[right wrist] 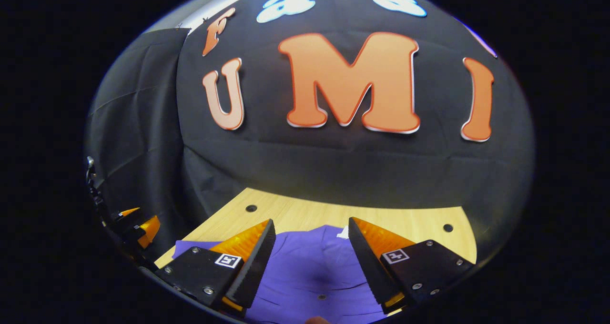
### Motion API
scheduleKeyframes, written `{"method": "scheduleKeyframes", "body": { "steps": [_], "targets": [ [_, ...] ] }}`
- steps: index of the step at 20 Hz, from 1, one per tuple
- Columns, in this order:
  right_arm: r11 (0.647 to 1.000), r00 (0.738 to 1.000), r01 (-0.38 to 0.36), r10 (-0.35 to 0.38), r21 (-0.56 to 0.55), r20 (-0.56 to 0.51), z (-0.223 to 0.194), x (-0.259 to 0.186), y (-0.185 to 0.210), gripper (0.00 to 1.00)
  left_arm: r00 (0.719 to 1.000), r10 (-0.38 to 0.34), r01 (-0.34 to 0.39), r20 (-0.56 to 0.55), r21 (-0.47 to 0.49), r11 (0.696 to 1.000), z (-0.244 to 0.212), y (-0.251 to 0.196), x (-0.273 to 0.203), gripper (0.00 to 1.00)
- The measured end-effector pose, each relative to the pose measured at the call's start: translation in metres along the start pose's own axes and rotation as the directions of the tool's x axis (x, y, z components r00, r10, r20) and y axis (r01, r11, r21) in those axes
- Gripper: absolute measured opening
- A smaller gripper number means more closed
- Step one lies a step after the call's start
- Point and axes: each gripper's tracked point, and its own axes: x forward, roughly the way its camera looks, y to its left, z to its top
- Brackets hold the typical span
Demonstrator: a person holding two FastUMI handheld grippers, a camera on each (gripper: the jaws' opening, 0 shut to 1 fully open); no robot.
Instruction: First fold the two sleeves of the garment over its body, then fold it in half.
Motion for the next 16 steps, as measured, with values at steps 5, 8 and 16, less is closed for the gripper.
{"method": "scheduleKeyframes", "body": {
  "steps": [5, 8, 16],
  "targets": [
    [0.998, 0.996, 0.064, -0.063, -0.024, 0.057, 0.012, -0.031, -0.024, 1.00, 0.976, -0.073, 0.040, -0.207, -0.158, 0.987, -0.046, 0.012, 0.030, 0.99],
    [0.988, 0.988, 0.122, -0.112, -0.090, 0.108, 0.018, -0.049, -0.037, 0.94, 0.944, -0.069, 0.014, -0.322, -0.170, 0.985, -0.074, 0.021, 0.047, 0.99],
    [0.979, 0.983, 0.151, -0.134, -0.135, 0.129, 0.012, -0.084, -0.048, 0.94, 0.789, -0.079, -0.070, -0.609, -0.218, 0.973, -0.170, 0.036, 0.076, 0.98]
  ]
}}
